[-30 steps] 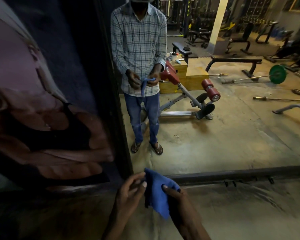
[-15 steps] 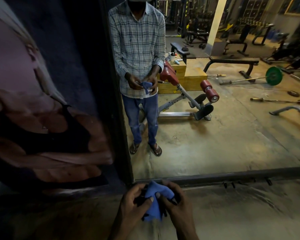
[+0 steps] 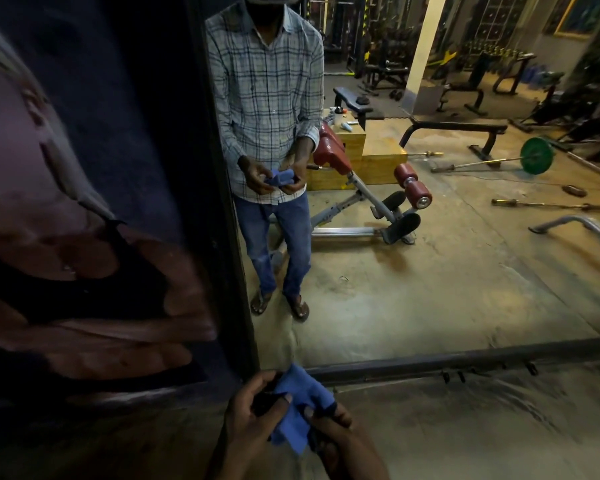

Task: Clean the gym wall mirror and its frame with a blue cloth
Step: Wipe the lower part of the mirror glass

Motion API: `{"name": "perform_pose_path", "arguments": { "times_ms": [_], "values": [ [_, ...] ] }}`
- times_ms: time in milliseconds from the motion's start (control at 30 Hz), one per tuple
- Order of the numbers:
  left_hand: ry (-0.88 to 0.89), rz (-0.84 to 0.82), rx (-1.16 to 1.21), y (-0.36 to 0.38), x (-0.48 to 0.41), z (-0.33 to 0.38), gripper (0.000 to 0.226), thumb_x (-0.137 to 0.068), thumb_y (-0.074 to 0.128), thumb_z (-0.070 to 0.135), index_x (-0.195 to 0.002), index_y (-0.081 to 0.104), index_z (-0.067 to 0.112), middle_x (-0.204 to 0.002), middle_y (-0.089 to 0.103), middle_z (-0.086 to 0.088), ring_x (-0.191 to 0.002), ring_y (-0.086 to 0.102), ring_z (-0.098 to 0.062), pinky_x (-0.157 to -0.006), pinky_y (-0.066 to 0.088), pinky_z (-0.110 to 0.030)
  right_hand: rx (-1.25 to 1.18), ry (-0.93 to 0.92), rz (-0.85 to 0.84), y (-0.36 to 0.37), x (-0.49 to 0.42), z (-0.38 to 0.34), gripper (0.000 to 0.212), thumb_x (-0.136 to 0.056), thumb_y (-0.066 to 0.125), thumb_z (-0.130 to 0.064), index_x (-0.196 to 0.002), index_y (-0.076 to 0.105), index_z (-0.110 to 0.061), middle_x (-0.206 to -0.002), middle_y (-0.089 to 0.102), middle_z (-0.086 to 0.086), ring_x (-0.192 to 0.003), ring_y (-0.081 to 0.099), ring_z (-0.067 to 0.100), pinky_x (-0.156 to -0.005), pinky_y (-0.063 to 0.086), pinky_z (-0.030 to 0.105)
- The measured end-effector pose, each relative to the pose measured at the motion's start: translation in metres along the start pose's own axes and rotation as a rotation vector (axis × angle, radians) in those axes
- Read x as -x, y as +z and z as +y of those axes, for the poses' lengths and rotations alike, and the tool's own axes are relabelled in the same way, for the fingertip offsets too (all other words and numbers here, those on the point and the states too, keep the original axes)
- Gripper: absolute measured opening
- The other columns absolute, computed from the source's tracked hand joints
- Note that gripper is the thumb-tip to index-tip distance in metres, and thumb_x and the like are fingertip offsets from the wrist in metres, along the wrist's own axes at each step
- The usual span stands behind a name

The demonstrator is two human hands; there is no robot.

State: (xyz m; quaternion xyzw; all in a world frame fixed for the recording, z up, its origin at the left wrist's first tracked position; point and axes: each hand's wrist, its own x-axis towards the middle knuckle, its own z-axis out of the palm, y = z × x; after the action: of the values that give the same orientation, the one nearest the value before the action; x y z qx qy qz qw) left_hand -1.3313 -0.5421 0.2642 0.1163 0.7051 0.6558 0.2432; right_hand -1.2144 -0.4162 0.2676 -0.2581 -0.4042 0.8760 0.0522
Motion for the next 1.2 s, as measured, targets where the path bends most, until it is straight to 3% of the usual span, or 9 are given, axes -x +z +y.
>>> {"name": "perform_pose_path", "arguments": {
  "times_ms": [200, 333, 500, 600, 700, 800, 1000, 1067, 1200],
  "values": [
    [0.044, 0.002, -0.022, 0.012, -0.032, -0.003, 0.035, -0.073, 0.082, 0.018, -0.107, 0.074, 0.011, -0.101, 0.08, 0.0, -0.094, 0.076, -0.013, -0.076, 0.057, -0.019, 0.045, 0.019, 0.097, -0.025, -0.028, -0.02, 0.043, -0.059, 0.088, -0.005, -0.101, 0.078, -0.001, -0.093, 0.076, 0.025, -0.069, 0.074, 0.023, -0.056, 0.057, 0.026],
    [0.121, 0.074, -0.081, 0.01, -0.059, -0.001, 0.039, -0.07, 0.078, 0.024, -0.107, 0.074, 0.015, -0.103, 0.079, 0.002, -0.092, 0.075, -0.011, -0.079, 0.056, -0.017, 0.032, -0.067, 0.158, -0.047, -0.057, -0.025, 0.088, -0.008, 0.107, -0.036, -0.087, 0.083, -0.005, -0.086, 0.074, 0.023, -0.064, 0.068, 0.024, -0.052, 0.054, 0.026],
    [0.265, 0.159, -0.184, -0.007, -0.091, -0.003, 0.031, -0.078, 0.082, 0.02, -0.108, 0.074, 0.015, -0.107, 0.077, 0.009, -0.093, 0.072, -0.01, -0.079, 0.055, -0.014, 0.006, -0.121, 0.166, -0.069, -0.096, -0.041, 0.098, -0.005, 0.106, -0.039, -0.094, 0.082, -0.005, -0.099, 0.076, 0.025, -0.088, 0.072, 0.032, -0.07, 0.061, 0.034],
    [0.348, 0.186, -0.287, -0.025, -0.118, -0.013, 0.037, -0.079, 0.087, 0.015, -0.11, 0.073, 0.029, -0.112, 0.074, 0.017, -0.1, 0.07, -0.005, -0.082, 0.052, -0.011, 0.092, -0.197, 0.219, -0.076, -0.124, -0.048, 0.092, -0.006, 0.105, -0.047, -0.086, 0.079, -0.008, -0.091, 0.075, 0.023, -0.085, 0.071, 0.032, -0.065, 0.061, 0.035],
    [0.498, 0.232, -0.397, -0.047, -0.156, -0.032, 0.045, -0.08, 0.085, 0.015, -0.114, 0.07, 0.041, -0.118, 0.07, 0.016, -0.109, 0.065, -0.002, -0.084, 0.051, -0.011, 0.198, -0.352, 0.287, -0.077, -0.154, -0.051, 0.075, -0.032, 0.105, -0.044, -0.089, 0.075, -0.005, -0.074, 0.069, 0.019, -0.066, 0.065, 0.024, -0.057, 0.054, 0.033],
    [0.696, 0.237, -0.443, -0.063, -0.19, -0.049, 0.043, -0.078, 0.077, 0.033, -0.12, 0.068, 0.031, -0.127, 0.066, 0.011, -0.119, 0.063, -0.008, -0.088, 0.051, -0.014, 0.274, -0.51, 0.371, -0.082, -0.189, -0.052, 0.021, -0.079, 0.084, 0.003, -0.095, 0.069, 0.005, -0.057, 0.063, 0.011, -0.047, 0.057, 0.012, -0.043, 0.047, 0.023],
    [1.001, 0.298, -0.539, -0.08, -0.251, -0.077, 0.048, -0.08, 0.071, 0.039, -0.125, 0.068, 0.021, -0.14, 0.058, 0.008, -0.127, 0.059, -0.012, -0.096, 0.052, -0.023, 0.402, -1.031, 0.484, -0.098, -0.261, -0.052, 0.023, -0.076, 0.08, -0.006, -0.089, 0.072, -0.023, -0.077, 0.071, 0.007, -0.071, 0.064, 0.029, -0.067, 0.055, 0.048],
    [1.11, 0.344, -0.63, -0.081, -0.262, -0.075, 0.047, -0.082, 0.075, 0.034, -0.126, 0.069, 0.02, -0.143, 0.056, 0.008, -0.128, 0.057, -0.009, -0.104, 0.048, -0.021, 0.406, -1.232, 0.492, -0.099, -0.275, -0.059, 0.027, -0.067, 0.078, -0.018, -0.093, 0.068, -0.02, -0.082, 0.069, 0.004, -0.073, 0.061, 0.018, -0.07, 0.054, 0.042],
    [1.315, 0.491, -0.852, -0.082, -0.277, -0.071, 0.05, -0.085, 0.082, 0.016, -0.132, 0.067, 0.019, -0.153, 0.047, 0.003, -0.138, 0.05, -0.016, -0.117, 0.032, -0.018, 0.539, -1.622, 0.423, -0.103, -0.285, -0.071, 0.032, -0.074, 0.075, -0.004, -0.099, 0.061, -0.019, -0.092, 0.065, -0.014, -0.079, 0.061, -0.004, -0.07, 0.052, 0.018]
  ]
}}
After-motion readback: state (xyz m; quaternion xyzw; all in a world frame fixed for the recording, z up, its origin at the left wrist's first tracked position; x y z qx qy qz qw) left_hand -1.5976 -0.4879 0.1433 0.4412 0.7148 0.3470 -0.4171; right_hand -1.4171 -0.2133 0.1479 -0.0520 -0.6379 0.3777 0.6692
